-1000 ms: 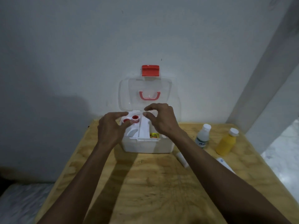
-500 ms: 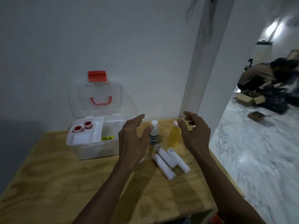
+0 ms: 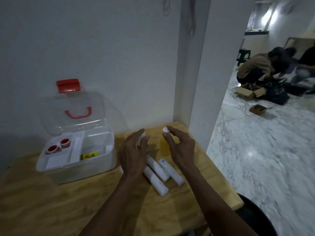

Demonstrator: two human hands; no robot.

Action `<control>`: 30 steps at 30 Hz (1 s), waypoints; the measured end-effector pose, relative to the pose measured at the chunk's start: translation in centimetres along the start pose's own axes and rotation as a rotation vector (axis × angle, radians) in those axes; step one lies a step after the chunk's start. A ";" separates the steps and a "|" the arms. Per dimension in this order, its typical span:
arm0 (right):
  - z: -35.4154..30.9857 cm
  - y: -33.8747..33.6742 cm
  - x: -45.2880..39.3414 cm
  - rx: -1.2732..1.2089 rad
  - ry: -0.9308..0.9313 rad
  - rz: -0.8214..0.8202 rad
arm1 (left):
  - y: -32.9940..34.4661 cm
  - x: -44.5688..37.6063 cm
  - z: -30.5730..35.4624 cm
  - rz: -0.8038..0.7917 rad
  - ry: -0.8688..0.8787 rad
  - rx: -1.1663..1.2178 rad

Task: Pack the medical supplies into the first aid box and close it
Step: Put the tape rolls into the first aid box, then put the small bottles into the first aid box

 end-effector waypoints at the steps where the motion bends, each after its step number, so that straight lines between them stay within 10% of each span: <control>1: 0.2 0.0 0.0 -0.001 -0.012 0.011 | 0.1 0.0 0.0 0.014 0.000 -0.003; 30: -8.4 -1.1 -2.0 -0.161 -0.166 0.065 | -7.5 -1.6 4.6 0.188 0.043 0.203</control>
Point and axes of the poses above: each hand's wrist, its own x-axis away from the middle knuckle, its own y-axis out of the palm, z = x × y, the point moved 4 cm from there along -x, towards the middle knuckle, and after that the axes turned 15 degrees about -z, right-handed, at the moved point
